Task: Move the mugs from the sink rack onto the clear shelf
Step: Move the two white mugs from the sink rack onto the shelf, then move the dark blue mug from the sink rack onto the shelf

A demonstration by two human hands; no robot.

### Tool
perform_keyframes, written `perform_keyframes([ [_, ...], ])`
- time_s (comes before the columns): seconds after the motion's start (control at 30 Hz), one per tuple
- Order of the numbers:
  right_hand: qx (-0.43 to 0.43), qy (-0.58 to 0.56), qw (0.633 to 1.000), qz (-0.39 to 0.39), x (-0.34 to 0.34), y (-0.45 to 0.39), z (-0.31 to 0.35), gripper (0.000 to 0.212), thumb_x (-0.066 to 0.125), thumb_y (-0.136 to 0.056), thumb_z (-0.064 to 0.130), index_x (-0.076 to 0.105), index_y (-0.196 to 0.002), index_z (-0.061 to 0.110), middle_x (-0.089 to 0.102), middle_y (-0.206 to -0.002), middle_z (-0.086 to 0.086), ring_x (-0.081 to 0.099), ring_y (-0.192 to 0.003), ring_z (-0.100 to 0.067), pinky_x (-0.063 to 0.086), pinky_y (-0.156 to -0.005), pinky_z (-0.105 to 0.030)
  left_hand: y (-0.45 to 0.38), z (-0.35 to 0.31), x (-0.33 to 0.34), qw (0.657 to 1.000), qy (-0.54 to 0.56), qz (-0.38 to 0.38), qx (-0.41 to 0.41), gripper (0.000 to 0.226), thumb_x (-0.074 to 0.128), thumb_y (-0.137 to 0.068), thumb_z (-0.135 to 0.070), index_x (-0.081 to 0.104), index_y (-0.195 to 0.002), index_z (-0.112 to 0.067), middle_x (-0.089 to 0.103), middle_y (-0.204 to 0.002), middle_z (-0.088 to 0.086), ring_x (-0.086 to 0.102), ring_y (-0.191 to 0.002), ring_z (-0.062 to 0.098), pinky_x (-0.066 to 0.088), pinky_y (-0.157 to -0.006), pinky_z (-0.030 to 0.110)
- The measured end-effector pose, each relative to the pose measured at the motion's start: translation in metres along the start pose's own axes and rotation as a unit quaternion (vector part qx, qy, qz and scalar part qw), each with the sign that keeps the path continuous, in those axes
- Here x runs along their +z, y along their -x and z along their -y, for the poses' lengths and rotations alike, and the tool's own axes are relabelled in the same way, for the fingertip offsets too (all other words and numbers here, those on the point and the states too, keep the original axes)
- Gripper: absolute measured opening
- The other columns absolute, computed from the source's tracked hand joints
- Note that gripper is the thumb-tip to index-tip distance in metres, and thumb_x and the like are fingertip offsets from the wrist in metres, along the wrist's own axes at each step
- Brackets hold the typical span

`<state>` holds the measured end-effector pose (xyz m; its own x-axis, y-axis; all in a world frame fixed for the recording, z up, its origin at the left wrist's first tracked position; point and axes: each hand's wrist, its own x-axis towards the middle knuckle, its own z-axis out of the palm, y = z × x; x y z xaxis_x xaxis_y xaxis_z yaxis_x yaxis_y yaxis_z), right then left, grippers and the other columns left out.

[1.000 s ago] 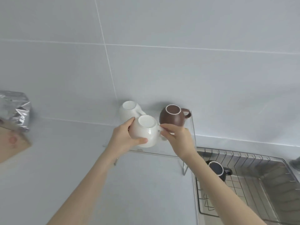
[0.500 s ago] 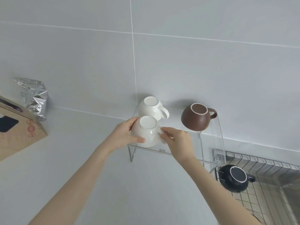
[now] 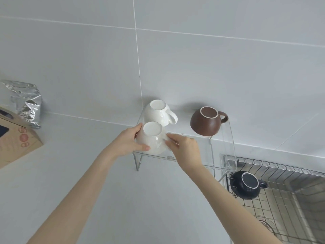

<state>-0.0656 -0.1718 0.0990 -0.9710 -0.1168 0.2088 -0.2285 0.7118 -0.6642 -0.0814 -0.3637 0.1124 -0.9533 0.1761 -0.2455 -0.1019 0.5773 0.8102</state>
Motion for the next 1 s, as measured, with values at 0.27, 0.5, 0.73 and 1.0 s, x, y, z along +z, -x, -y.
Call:
perform_keyframes([
  [0.27, 0.063, -0.211, 0.972, 0.079, -0.057, -0.002, -0.008, 0.052, 0.059, -0.085, 0.011, 0.042, -0.134, 0.016, 0.058, -0.12, -0.007, 0.057, -0.113, -0.018, 0.042, -0.097, -0.026, 0.013, -0.079, 0.043, 0.975, -0.149, -0.152, 0.071, 0.098, 0.078, -0.064, -0.026, 0.022, -0.144, -0.019, 0.035, -0.149, 0.002, 0.034, -0.136, 0.021, 0.034, -0.101, 0.03],
  [0.5, 0.153, -0.236, 0.958, -0.052, -0.148, 0.034, -0.096, 0.04, 0.052, -0.088, 0.013, 0.05, -0.127, 0.02, 0.061, -0.122, -0.005, 0.056, -0.114, -0.015, 0.042, -0.1, -0.029, 0.019, -0.151, 0.166, 0.961, -0.042, -0.099, 0.256, 0.067, 0.074, -0.07, -0.022, 0.046, -0.132, -0.017, 0.053, -0.135, 0.0, 0.049, -0.121, 0.01, 0.029, -0.097, 0.008],
  [0.73, 0.277, -0.188, 0.937, -0.097, -0.185, 0.084, -0.209, 0.034, 0.049, -0.089, 0.013, 0.057, -0.122, 0.015, 0.062, -0.123, -0.001, 0.055, -0.114, -0.011, 0.039, -0.094, -0.024, -0.012, -0.144, 0.29, 0.991, -0.036, 0.052, 0.118, 0.076, 0.075, -0.067, -0.035, 0.044, -0.133, -0.017, 0.052, -0.137, 0.002, 0.047, -0.126, 0.018, 0.035, -0.103, 0.028],
  [1.0, 0.361, -0.143, 0.921, -0.035, -0.157, 0.099, -0.308, 0.036, 0.043, -0.092, 0.011, 0.054, -0.126, 0.01, 0.058, -0.13, -0.006, 0.051, -0.121, -0.018, 0.033, -0.097, -0.023, -0.05, -0.11, 0.381, 0.994, 0.088, 0.051, -0.031, 0.06, 0.079, -0.06, -0.029, 0.055, -0.114, -0.019, 0.062, -0.114, -0.003, 0.056, -0.105, 0.015, 0.045, -0.087, 0.026],
])
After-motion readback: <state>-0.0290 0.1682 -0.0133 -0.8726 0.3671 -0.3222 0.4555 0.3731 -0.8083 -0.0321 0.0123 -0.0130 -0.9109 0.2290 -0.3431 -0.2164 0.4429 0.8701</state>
